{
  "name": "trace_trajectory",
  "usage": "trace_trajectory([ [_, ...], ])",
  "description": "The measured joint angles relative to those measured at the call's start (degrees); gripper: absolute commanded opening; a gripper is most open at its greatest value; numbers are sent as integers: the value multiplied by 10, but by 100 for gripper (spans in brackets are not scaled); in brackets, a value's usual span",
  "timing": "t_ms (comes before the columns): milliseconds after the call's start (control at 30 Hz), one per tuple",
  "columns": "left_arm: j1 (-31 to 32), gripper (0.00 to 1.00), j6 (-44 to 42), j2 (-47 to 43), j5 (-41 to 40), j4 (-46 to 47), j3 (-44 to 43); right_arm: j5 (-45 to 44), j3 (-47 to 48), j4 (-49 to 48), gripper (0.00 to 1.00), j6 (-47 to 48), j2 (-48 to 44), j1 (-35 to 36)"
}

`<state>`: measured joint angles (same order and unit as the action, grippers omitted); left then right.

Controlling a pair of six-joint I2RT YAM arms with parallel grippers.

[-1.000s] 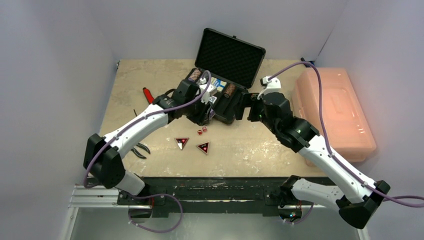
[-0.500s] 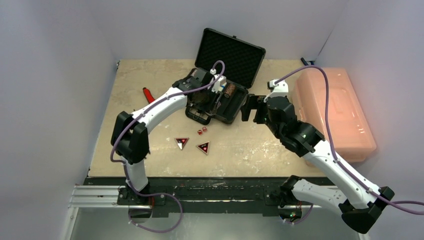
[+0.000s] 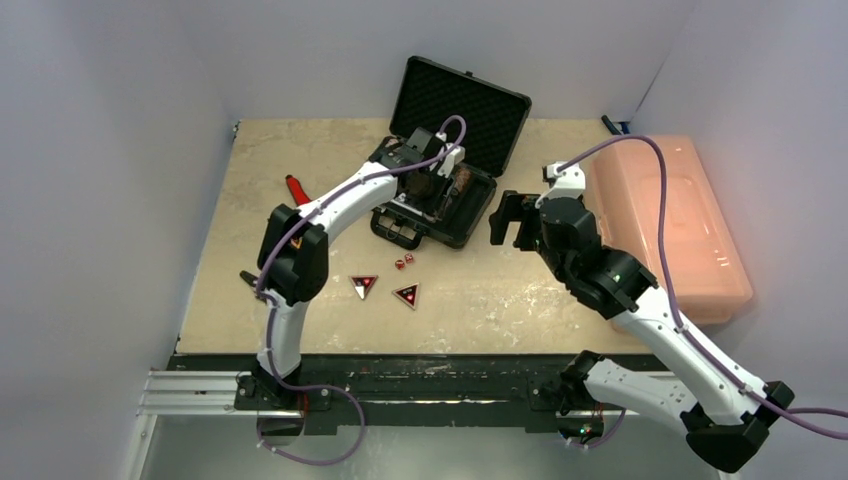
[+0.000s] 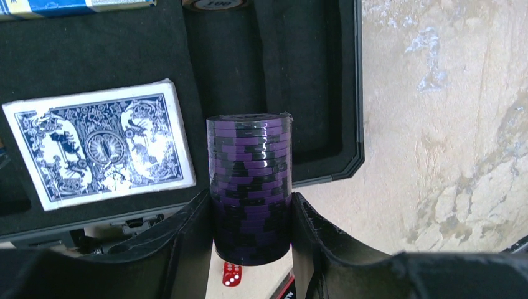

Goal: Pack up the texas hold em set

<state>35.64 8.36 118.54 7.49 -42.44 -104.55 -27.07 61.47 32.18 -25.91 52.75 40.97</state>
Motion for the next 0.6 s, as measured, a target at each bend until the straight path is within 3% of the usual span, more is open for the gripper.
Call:
trace_trajectory([
  [600, -4, 0, 8, 90, -3, -9, -80, -9, -1, 10, 99, 0, -8, 0],
])
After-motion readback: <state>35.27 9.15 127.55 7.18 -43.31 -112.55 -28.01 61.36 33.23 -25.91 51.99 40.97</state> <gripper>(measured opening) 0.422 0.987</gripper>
